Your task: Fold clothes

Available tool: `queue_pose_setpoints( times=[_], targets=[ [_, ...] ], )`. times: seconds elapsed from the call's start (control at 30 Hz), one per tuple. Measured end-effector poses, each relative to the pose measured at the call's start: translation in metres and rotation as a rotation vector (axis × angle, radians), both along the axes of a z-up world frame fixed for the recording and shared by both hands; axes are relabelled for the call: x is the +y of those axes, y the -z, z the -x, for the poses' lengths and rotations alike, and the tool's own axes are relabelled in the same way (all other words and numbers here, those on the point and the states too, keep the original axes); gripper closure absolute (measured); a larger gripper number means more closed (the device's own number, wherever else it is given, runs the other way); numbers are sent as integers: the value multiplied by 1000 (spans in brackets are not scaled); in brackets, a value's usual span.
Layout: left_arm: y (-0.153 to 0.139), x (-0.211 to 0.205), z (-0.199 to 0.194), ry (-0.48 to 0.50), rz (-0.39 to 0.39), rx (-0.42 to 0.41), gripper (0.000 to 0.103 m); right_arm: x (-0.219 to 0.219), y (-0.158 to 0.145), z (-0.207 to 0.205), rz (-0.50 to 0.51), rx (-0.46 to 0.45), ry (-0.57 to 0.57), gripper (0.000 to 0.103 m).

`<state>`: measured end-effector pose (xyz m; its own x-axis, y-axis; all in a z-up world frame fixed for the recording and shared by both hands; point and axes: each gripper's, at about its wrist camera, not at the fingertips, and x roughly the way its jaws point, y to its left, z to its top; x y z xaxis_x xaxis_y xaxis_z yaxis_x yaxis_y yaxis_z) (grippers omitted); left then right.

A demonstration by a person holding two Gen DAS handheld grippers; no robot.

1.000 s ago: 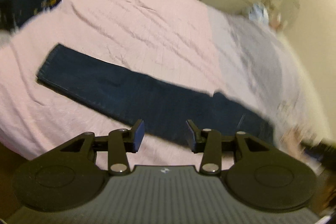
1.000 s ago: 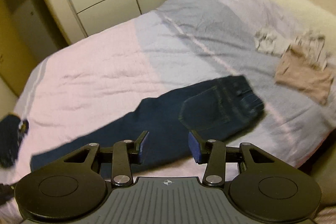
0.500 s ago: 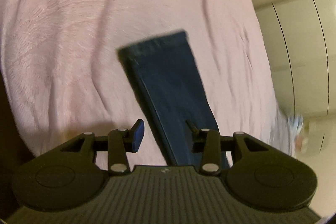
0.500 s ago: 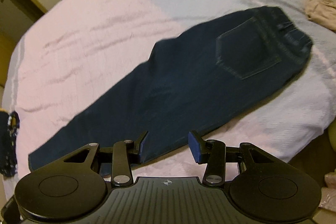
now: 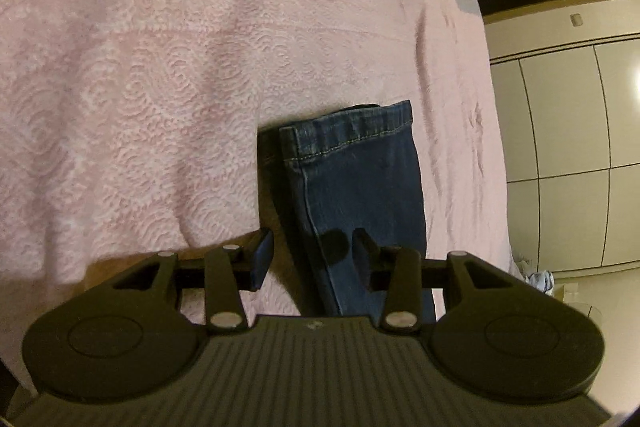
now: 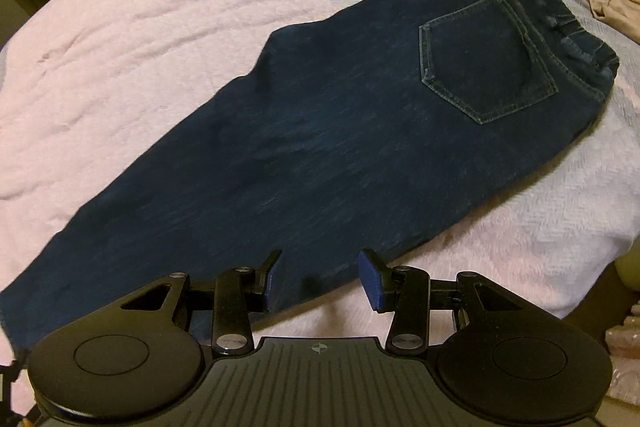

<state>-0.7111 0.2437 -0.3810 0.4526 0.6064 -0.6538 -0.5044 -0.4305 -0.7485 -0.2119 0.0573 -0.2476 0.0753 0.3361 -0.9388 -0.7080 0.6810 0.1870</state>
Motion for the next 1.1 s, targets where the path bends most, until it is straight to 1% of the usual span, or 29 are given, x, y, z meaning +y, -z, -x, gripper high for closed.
queue_pose_setpoints(
  times=[0.17,0.2,0.27,0.33,0.37,0.4,0.43,0.47,0.53,0.6,0.67,0.7,0.8,0.87,0.93,0.97,1.0,1.03,1.07,1.1],
  targets=[
    [8,-2,-7,-37,-53,5,66,4,17,-6,2,-14,-14,59],
    [8,-3,-8,-50,-59,4,67,5,20,-7,1,-13,-22,59],
    [11,-4,-9,-92,-57,-21,69,6,25,-9,-1,-11,-37,59],
    [13,-5,-9,-131,-54,-43,87,7,31,-12,-4,-10,-52,59],
    [13,-5,-9,-143,-53,-47,91,6,32,-13,-1,-21,-49,59],
    [11,-6,-10,-145,-59,-32,96,5,32,-14,0,-39,-47,59],
    [3,-5,-15,-128,-79,15,100,4,31,-16,-4,-51,-54,59],
    [-6,-4,-20,-102,-104,75,100,2,30,-20,-6,-62,-58,59],
    [-34,-1,-37,-24,-186,225,100,-3,27,-30,-7,-81,-57,59],
    [-66,-1,-60,72,-292,370,100,-9,24,-40,-7,-100,-57,59],
    [-95,-4,-88,180,-403,493,100,-16,23,-52,-11,-104,-37,59],
    [-107,-9,-104,238,-459,515,100,-19,22,-58,-14,-103,-22,59],
    [-138,-25,-153,414,-626,519,101,-29,21,-75,-25,-96,18,59],
    [-145,-40,-193,561,-703,475,101,-35,20,-85,-32,-91,38,59],
    [-135,-52,-231,691,-705,403,98,-39,20,-93,-39,-87,55,59],
    [-124,-57,-250,750,-682,364,96,-40,19,-96,-42,-86,62,59],
    [-108,-60,-269,818,-631,335,91,-43,19,-98,-45,-82,65,59],
    [-91,-63,-288,892,-569,312,89,-45,19,-100,-48,-78,66,59],
    [-76,-66,-303,949,-513,319,88,-47,19,-101,-50,-74,66,59],
    [-66,-71,-313,988,-474,342,88,-50,19,-103,-54,-72,66,59]
  ],
)
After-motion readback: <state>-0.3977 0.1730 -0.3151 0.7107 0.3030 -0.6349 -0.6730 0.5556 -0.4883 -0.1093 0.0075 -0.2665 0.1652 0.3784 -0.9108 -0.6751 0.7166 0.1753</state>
